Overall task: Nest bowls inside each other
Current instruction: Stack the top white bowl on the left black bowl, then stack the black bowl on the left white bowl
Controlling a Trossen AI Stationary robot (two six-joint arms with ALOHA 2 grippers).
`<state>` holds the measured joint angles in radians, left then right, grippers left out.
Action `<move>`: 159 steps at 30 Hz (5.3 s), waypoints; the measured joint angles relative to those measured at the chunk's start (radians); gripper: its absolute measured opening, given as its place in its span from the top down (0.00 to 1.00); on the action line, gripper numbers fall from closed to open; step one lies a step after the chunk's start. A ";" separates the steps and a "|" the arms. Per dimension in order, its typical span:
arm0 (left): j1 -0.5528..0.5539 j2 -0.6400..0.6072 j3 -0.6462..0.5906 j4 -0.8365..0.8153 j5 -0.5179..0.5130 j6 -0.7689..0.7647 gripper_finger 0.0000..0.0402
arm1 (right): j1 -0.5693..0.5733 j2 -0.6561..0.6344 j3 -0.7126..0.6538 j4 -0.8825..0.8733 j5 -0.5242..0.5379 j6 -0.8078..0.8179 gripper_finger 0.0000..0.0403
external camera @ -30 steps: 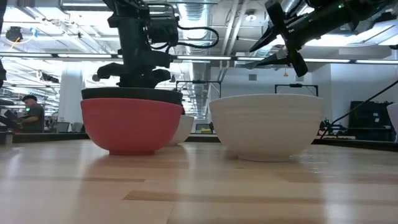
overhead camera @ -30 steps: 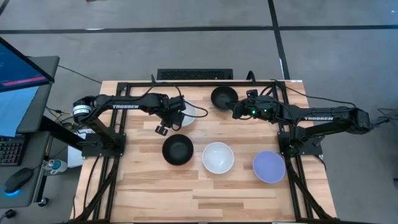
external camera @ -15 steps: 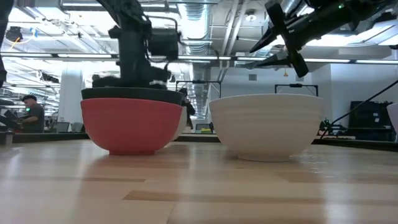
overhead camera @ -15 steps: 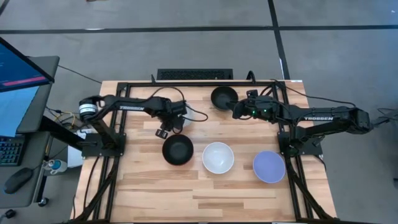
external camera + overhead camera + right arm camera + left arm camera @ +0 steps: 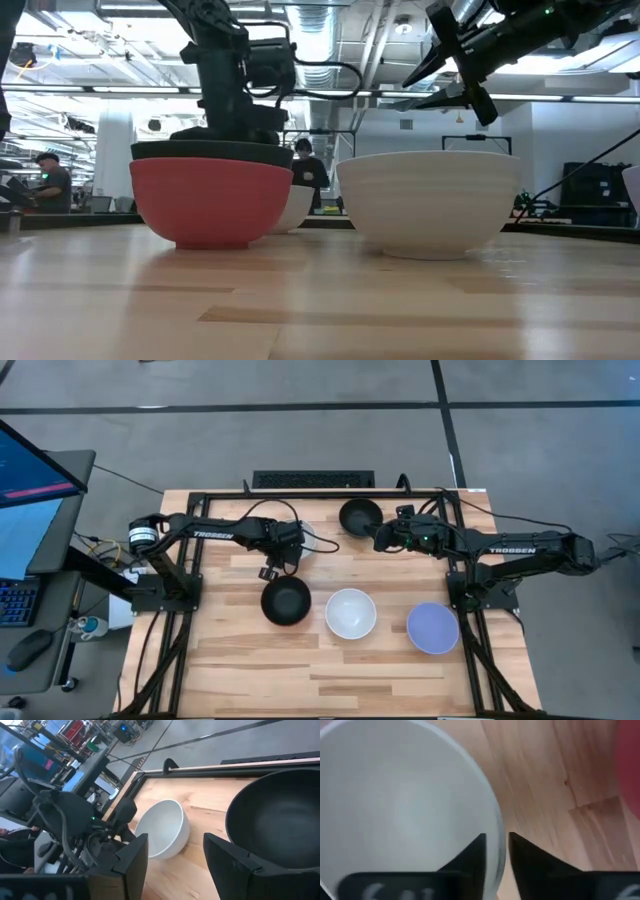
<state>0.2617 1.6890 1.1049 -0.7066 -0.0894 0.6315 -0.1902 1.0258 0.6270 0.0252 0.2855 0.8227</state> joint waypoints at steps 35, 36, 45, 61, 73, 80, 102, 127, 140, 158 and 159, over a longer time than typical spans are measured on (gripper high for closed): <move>-0.302 -0.211 0.410 -0.500 -0.072 -0.621 1.00 | -0.068 0.001 0.000 -0.020 -0.053 -0.028 0.47; -0.324 -0.211 0.408 -0.500 -0.073 -0.651 1.00 | -0.068 0.001 0.000 -0.020 -0.053 -0.035 0.47; -0.473 -0.169 0.300 -0.406 -0.065 -0.890 1.00 | -0.069 0.001 0.000 -0.026 -0.123 -0.053 0.47; -0.625 -0.009 0.298 -0.317 -0.061 -1.112 1.00 | -0.065 0.001 0.000 -0.099 -0.162 -0.068 0.47; -0.620 -0.002 0.298 -0.313 -0.043 -1.149 1.00 | -0.066 0.001 0.000 -0.084 -0.162 -0.039 0.47; -0.616 0.015 0.300 -0.313 -0.050 -1.199 1.00 | -0.066 0.001 0.000 -0.084 -0.180 -0.069 0.47; -0.627 0.058 0.402 -0.406 -0.140 -1.234 0.74 | -0.078 0.001 0.000 -0.091 -0.186 -0.073 0.47; -0.598 -0.264 0.403 -0.572 -0.448 -1.219 0.69 | -0.194 0.455 0.523 -0.600 -0.176 -0.651 0.61; -0.574 -0.429 0.368 -0.689 -0.507 -1.128 0.70 | -0.165 0.776 0.784 -0.864 -0.216 -0.588 0.50; -0.456 -0.730 0.068 -0.437 -0.481 -1.099 0.70 | -0.204 0.829 0.834 -0.896 -0.155 -0.495 0.37; -0.452 -0.728 0.069 -0.435 -0.474 -1.099 0.70 | -0.207 0.832 0.829 -0.922 -0.157 -0.502 0.37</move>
<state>-0.1900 0.9611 1.1737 -1.1413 -0.5639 -0.4673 -0.3973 1.8581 1.4557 -0.8969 0.1285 0.3202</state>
